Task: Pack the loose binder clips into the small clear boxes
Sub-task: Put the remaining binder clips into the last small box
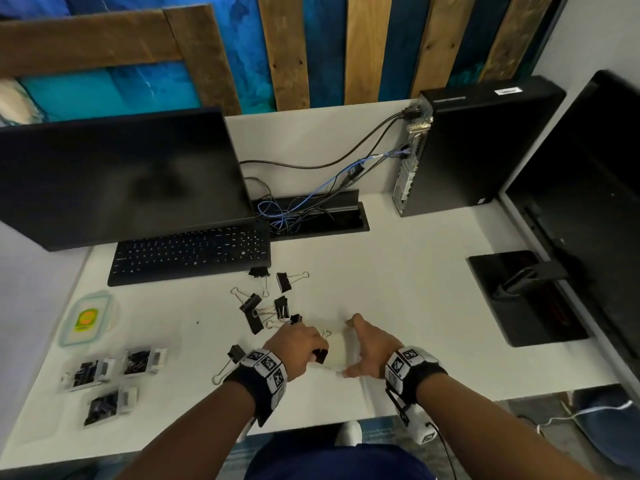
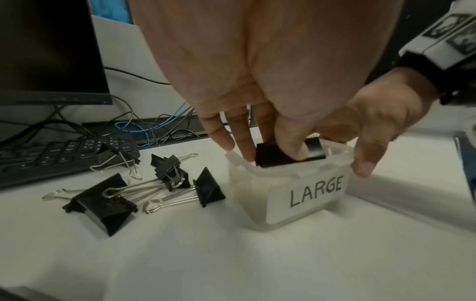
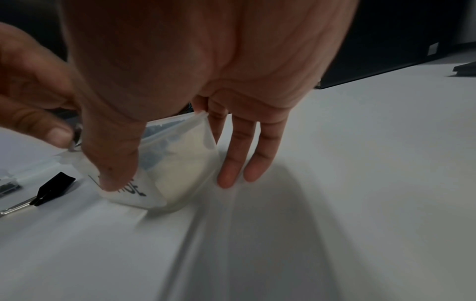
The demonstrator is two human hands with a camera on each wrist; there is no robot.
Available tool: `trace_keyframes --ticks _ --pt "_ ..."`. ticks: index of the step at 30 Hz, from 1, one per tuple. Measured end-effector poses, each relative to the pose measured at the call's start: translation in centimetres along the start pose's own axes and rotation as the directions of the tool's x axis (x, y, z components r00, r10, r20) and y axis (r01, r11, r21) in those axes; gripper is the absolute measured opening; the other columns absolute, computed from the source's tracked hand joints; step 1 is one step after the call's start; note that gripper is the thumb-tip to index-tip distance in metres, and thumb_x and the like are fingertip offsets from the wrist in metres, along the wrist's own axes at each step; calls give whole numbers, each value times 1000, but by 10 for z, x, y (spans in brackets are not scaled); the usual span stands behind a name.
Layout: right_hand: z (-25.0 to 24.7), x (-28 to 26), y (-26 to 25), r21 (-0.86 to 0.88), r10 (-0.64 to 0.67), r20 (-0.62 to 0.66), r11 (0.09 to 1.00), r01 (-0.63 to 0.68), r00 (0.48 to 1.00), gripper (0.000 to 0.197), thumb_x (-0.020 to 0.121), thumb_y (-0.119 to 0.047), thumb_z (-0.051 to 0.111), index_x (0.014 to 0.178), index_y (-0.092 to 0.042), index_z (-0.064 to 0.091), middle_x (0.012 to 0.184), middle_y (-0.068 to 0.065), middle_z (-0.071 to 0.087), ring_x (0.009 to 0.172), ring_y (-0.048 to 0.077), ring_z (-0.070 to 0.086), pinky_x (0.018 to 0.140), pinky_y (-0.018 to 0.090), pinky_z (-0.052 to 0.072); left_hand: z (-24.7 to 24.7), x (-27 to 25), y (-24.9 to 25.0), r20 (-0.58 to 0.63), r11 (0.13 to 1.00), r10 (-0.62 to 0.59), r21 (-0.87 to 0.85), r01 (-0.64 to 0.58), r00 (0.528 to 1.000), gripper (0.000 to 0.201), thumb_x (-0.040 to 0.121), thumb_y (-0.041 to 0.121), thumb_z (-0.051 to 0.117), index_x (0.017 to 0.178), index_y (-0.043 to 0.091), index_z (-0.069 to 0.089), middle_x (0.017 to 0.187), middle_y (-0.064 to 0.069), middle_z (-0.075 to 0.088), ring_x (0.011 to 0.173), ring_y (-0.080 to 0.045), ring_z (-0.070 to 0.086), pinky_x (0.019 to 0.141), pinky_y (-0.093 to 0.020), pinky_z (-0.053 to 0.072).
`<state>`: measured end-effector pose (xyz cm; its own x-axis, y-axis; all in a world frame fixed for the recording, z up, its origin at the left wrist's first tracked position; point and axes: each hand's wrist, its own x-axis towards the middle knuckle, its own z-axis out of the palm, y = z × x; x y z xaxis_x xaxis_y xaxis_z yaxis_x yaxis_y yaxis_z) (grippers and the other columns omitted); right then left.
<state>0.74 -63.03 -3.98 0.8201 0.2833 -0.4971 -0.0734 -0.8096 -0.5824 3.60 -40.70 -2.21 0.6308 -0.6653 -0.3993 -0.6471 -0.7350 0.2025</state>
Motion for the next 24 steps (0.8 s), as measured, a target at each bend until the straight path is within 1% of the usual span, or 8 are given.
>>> trace_keyframes --ticks 3,5,8,11,13,16,21,24 --pt "0 1 1 -1 2 2 1000 -2 1000 98 60 -52 86 133 -26 25 121 -12 46 97 11 54 80 24 43 -2 4 -2 -45 998 -26 61 29 999 50 86 3 51 128 30 57 126 4 53 116 -22 45 96 -33 30" --pt "1 2 1 2 2 6 1000 -2 1000 98 59 -54 86 132 -27 25 119 -11 49 95 11 54 79 24 43 -3 6 -1 -54 994 -61 86 66 997 51 83 0 51 126 27 58 126 3 52 117 -22 44 97 -33 29" --pt "0 3 2 -2 -6 14 1000 6 1000 100 60 -54 85 135 -25 25 132 -7 48 96 10 52 80 24 41 -2 7 6 -65 989 -119 78 124 991 41 88 11 50 125 25 59 124 4 55 117 -22 45 100 -37 31" --pt "0 3 3 -5 -16 16 1000 16 1000 100 60 -55 84 135 -25 25 144 -7 42 97 9 51 82 25 41 3 7 10 11 982 -143 125 141 990 29 96 27 40 112 27 64 111 6 62 112 -21 46 96 -42 29" --pt "1 4 4 1 -16 21 1000 16 1000 99 60 -54 85 134 -25 25 144 -7 42 97 8 51 82 24 41 8 8 12 60 970 -158 198 143 986 31 98 33 37 105 25 66 106 8 64 110 -21 44 93 -44 27" --pt "1 4 5 14 -10 21 1000 10 1000 100 59 -55 85 133 -27 25 143 -9 43 97 9 52 82 24 41 9 11 19 88 964 -161 227 138 983 51 101 42 21 101 19 66 104 6 65 108 -21 40 94 -48 23" --pt "2 3 6 12 -20 24 1000 20 1000 97 59 -56 84 131 -27 26 143 -9 43 96 10 55 80 26 42 9 9 25 43 957 -189 231 174 981 51 102 42 19 115 14 59 115 -2 61 116 -26 38 98 -50 21" --pt "2 2 6 8 -24 21 1000 24 999 96 60 -55 84 130 -26 26 142 -9 43 95 11 55 80 26 43 10 7 26 19 944 -186 281 173 982 58 102 46 18 119 10 60 120 -5 56 120 -28 36 103 -51 21"
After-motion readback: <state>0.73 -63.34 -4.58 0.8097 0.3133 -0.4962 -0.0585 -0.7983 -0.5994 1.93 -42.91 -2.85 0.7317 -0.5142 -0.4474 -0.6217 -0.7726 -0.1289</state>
